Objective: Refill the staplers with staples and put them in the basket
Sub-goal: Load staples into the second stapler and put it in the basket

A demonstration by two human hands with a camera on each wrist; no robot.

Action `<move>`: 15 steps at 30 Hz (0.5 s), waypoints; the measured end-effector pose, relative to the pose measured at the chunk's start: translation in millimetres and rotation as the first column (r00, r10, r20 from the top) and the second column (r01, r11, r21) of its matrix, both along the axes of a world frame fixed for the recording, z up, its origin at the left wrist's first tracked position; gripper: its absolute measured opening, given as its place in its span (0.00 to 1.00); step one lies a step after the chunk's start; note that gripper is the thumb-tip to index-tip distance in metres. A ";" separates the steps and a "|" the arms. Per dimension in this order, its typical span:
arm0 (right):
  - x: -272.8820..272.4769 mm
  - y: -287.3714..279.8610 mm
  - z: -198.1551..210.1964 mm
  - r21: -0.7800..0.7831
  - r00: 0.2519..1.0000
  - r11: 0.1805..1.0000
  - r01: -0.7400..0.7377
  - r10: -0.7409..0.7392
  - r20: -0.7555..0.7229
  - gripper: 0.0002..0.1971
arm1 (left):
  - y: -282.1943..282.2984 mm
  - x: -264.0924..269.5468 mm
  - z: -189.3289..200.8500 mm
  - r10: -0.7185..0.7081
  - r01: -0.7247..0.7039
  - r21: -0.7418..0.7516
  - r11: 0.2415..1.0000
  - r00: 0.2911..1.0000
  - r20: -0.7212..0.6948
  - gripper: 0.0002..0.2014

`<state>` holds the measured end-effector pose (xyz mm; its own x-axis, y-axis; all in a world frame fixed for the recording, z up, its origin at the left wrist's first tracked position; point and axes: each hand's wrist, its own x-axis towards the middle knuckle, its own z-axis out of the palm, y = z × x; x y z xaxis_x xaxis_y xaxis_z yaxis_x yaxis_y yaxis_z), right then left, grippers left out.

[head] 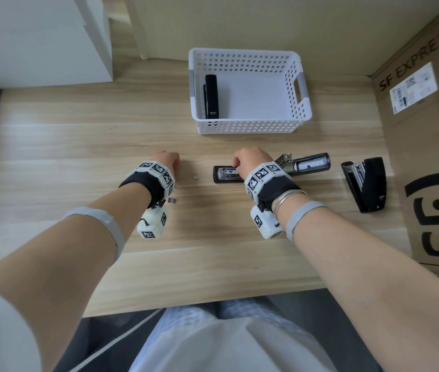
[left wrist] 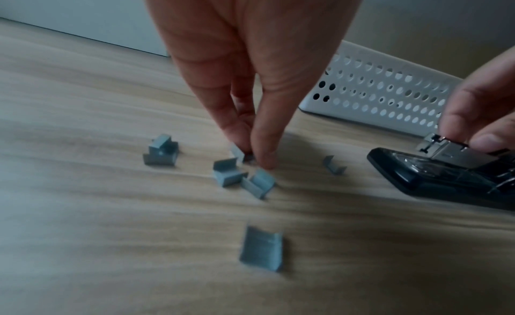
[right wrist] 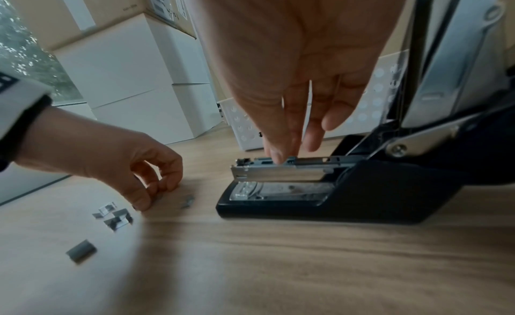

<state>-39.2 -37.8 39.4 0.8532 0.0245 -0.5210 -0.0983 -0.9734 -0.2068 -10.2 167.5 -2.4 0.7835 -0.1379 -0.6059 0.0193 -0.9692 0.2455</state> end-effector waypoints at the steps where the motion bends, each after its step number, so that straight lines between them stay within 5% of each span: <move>1: 0.3 0.0 -0.3 0.002 1.000 1.000 0.000 0.000 -0.003 0.12 | -1.7 -0.3 -0.8 0.002 -0.003 -0.014 1.000 1.000 -0.007 0.15; 15: 2.3 -1.5 -2.2 0.017 0.999 1.000 -0.013 0.014 -0.040 0.15 | -18.1 -4.4 -7.5 0.068 -0.047 -0.243 0.969 0.994 0.080 0.14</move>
